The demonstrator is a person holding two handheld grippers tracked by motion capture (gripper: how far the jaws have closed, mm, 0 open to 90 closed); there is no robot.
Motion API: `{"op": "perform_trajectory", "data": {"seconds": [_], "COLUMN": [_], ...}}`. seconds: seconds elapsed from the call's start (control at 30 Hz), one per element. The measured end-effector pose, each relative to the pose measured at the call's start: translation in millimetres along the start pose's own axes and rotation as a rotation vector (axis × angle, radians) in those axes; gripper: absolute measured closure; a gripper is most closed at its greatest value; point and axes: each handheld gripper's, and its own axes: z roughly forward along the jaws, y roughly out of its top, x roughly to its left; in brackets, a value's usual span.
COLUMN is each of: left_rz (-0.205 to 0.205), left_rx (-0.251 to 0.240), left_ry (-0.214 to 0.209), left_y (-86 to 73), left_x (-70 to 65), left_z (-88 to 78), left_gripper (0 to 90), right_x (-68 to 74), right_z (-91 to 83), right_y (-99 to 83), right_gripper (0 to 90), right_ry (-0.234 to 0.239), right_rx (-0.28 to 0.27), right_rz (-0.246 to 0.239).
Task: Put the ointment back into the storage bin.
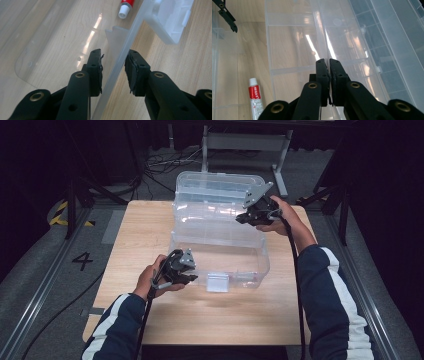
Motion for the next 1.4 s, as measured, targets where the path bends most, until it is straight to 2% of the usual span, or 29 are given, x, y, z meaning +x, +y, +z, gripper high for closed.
{"op": "perform_trajectory", "data": {"seconds": [0.17, 0.33, 0.93, 1.27, 1.4], "left_rz": [0.002, 0.012, 0.034, 0.040, 0.040], "left_rx": [0.001, 0.001, 0.003, 0.001, -0.005], "left_ry": [0.000, 0.004, 0.030, 0.042, 0.056], "left_y": [-0.1, -0.3, -0.6, -1.1, -1.1], "left_x": [-0.1, -0.3, -2.6, -3.9, -5.5], "left_z": [-0.1, -0.1, 0.4, 0.5, 1.3], "left_gripper": [67.2, 67.2, 65.8, 65.2, 64.1], "right_x": [5.3, 12.2, 34.8, 46.1, 53.5], "right_z": [-2.6, -4.8, -13.4, -15.4, -15.8], "right_y": [0.0, -2.1, -10.3, -14.8, -15.8], "right_gripper": [87.5, 87.4, 86.8, 85.1, 84.3], "right_ry": [-0.001, -0.022, -0.012, -0.025, -0.045], "right_rx": [-0.002, -0.014, -0.055, -0.065, -0.061], "right_rz": [-0.011, -0.026, -0.038, -0.037, -0.046]}}
